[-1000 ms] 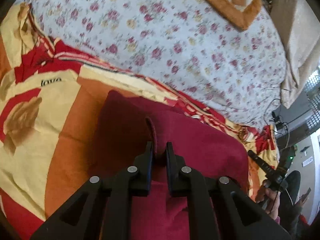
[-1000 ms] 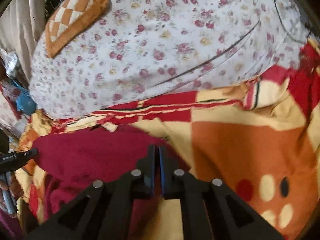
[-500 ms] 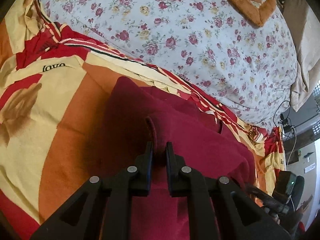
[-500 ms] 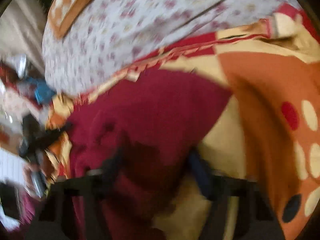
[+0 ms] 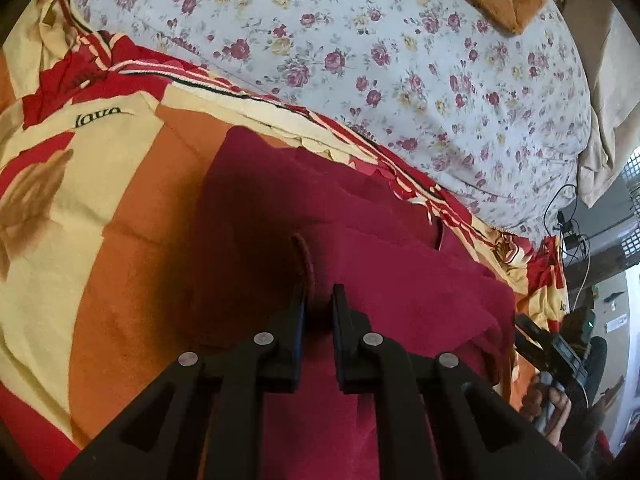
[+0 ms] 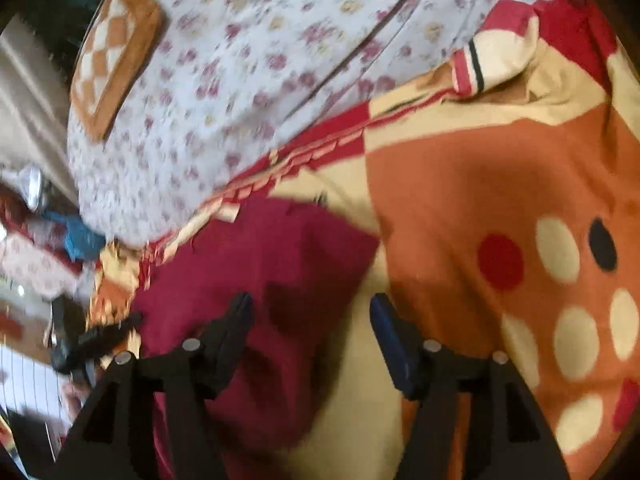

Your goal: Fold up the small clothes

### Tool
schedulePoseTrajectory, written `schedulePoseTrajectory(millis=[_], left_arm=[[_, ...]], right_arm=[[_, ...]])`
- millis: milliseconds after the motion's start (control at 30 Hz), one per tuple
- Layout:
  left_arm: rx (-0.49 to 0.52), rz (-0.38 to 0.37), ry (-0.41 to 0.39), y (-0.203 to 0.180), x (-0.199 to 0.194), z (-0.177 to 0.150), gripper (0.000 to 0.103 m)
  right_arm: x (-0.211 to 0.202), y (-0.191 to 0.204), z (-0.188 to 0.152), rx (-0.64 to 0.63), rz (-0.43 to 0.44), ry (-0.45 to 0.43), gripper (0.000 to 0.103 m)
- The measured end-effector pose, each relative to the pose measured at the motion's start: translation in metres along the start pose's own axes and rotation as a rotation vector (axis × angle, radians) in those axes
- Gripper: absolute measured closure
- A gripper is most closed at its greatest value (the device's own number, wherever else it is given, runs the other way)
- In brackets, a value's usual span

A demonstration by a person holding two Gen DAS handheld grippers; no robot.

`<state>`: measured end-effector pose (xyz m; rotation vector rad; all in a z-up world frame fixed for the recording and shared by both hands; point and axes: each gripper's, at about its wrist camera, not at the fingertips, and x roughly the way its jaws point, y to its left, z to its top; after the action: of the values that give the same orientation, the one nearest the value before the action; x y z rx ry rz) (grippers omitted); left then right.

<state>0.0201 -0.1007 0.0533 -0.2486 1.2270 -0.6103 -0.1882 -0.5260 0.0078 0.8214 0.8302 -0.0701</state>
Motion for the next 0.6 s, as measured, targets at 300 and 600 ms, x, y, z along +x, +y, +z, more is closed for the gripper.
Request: schedulePoseTrajectory(millis=[300, 600], left_arm=[[0.027, -0.083, 0.004, -0.01, 0.003, 0.013, 0.1], [0.011, -0.004, 0.003, -0.004, 0.031, 0.013, 0.1]], right_arm=[[0.006, 0.032, 0.022, -0.181, -0.121, -0.095, 0.093], [0.003, 0.042, 0.019, -0.254, -0.26, -0.093, 0.067]])
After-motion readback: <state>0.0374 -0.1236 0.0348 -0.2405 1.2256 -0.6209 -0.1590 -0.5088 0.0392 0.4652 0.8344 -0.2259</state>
